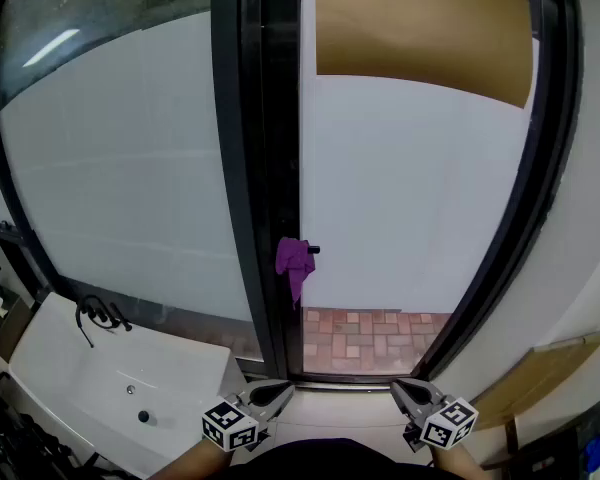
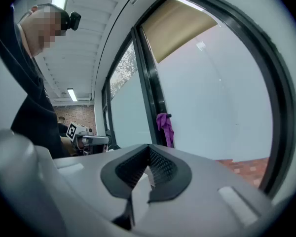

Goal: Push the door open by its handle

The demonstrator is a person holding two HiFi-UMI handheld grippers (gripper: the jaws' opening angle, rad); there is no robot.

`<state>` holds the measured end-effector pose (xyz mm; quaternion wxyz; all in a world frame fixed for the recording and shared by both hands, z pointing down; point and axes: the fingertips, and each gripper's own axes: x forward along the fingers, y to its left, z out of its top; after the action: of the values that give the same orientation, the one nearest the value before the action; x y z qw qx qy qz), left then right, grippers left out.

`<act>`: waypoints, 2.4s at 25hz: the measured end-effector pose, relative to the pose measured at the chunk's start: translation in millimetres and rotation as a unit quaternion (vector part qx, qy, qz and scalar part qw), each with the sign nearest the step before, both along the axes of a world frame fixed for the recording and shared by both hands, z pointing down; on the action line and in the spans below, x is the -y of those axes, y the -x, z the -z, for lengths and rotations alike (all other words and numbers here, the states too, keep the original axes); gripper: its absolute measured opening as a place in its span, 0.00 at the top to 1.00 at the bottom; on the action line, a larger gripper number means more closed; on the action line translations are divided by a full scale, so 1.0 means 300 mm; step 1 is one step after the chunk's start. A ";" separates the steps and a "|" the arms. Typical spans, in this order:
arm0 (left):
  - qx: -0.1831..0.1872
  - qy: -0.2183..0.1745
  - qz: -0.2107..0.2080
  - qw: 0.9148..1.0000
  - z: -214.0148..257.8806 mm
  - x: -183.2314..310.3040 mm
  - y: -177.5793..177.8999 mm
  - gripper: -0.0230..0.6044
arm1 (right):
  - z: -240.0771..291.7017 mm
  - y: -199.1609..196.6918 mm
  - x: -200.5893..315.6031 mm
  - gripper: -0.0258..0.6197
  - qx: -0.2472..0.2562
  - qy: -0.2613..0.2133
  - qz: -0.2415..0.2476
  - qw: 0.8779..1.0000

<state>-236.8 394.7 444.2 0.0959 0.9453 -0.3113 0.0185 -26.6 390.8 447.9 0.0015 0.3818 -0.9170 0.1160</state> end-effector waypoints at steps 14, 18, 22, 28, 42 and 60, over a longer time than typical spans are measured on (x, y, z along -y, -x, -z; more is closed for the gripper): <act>0.136 -0.103 0.073 0.983 0.234 0.271 -0.130 0.96 | 0.031 -0.236 0.130 0.96 -0.004 -0.006 0.058 0.998; 0.123 -0.116 0.081 0.982 0.311 0.380 -0.112 0.96 | 0.036 -0.181 0.223 0.96 -0.018 -0.019 0.070 0.997; 0.118 -0.138 0.055 0.982 0.278 0.531 -0.040 0.95 | 0.044 -0.046 0.379 0.96 -0.032 -0.032 0.068 0.997; 0.197 -0.233 -0.014 0.952 0.311 0.843 0.032 0.89 | 0.106 0.158 0.658 0.96 -0.050 -0.011 0.026 0.998; 0.532 -0.249 -0.028 0.809 0.151 1.332 -0.107 0.66 | 0.117 0.185 1.057 0.96 0.000 0.008 0.069 0.998; 0.780 -0.263 0.030 0.567 -0.037 1.534 -0.053 0.75 | 0.104 0.107 1.201 0.96 0.053 0.003 0.176 0.983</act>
<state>-221.0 -65.7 455.2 -0.4363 0.5372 -0.2845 0.6634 -58.6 30.3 416.8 -0.0258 0.2078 -0.9682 0.1367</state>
